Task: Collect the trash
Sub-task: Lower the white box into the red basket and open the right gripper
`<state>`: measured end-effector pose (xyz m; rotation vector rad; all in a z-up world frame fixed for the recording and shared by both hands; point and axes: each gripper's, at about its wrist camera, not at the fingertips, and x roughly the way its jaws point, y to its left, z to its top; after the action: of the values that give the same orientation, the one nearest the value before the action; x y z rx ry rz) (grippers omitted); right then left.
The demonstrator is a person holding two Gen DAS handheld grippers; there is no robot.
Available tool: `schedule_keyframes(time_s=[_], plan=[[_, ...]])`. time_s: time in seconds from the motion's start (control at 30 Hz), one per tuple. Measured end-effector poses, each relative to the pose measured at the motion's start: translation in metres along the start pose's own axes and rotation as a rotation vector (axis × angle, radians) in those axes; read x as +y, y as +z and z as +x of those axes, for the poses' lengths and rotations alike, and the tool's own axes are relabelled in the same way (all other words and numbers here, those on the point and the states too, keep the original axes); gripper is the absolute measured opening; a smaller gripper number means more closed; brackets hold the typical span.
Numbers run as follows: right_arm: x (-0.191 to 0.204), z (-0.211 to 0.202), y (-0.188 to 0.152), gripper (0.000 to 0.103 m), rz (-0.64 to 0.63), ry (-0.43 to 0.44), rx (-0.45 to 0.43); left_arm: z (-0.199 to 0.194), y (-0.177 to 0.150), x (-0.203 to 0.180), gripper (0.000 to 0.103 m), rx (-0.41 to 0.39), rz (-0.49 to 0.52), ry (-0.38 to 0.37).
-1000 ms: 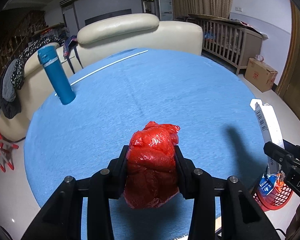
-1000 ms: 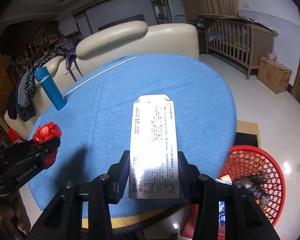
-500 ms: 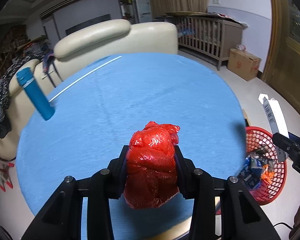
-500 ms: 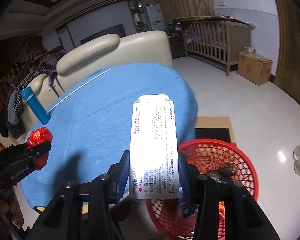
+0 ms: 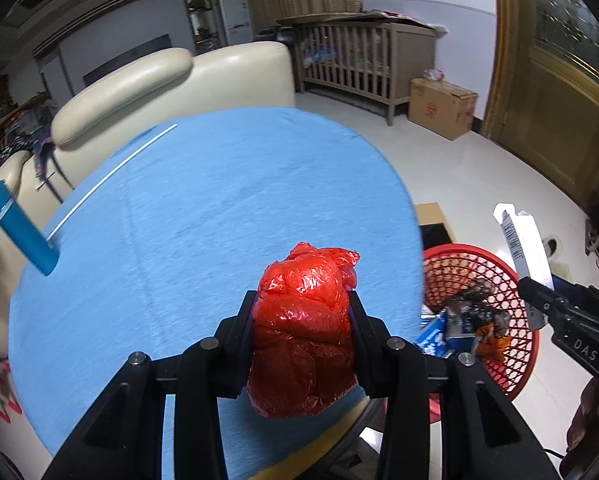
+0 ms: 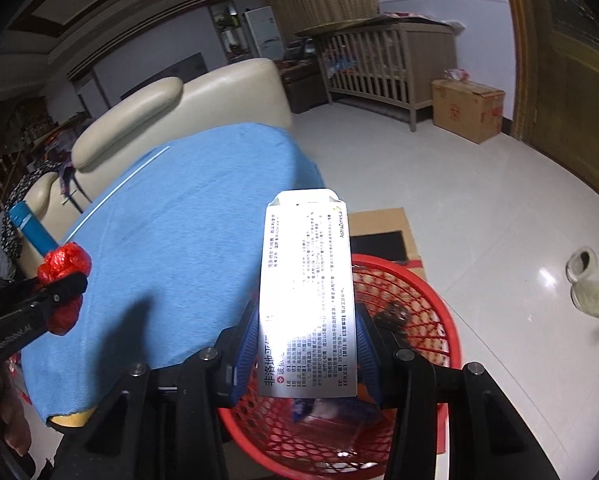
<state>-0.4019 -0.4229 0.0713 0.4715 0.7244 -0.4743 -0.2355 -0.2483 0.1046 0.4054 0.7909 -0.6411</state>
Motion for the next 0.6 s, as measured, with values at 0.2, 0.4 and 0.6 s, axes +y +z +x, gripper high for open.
schedule_keyframes(time_s=[0.2, 0.4, 0.6], plan=[[-0.022, 0.004, -0.009, 0.048, 0.037, -0.021, 0.025, 0.009, 0.005, -0.024, 0.043, 0.017, 0.037, -0.025], [-0.041, 0.008, -0.017, 0.048, 0.069, -0.031, 0.044, 0.016, 0.007, -0.043, 0.043, 0.034, 0.072, -0.041], [-0.059, 0.008, -0.022, 0.048, 0.106, -0.042, 0.054, 0.021, 0.009, -0.06, 0.043, 0.043, 0.103, -0.058]])
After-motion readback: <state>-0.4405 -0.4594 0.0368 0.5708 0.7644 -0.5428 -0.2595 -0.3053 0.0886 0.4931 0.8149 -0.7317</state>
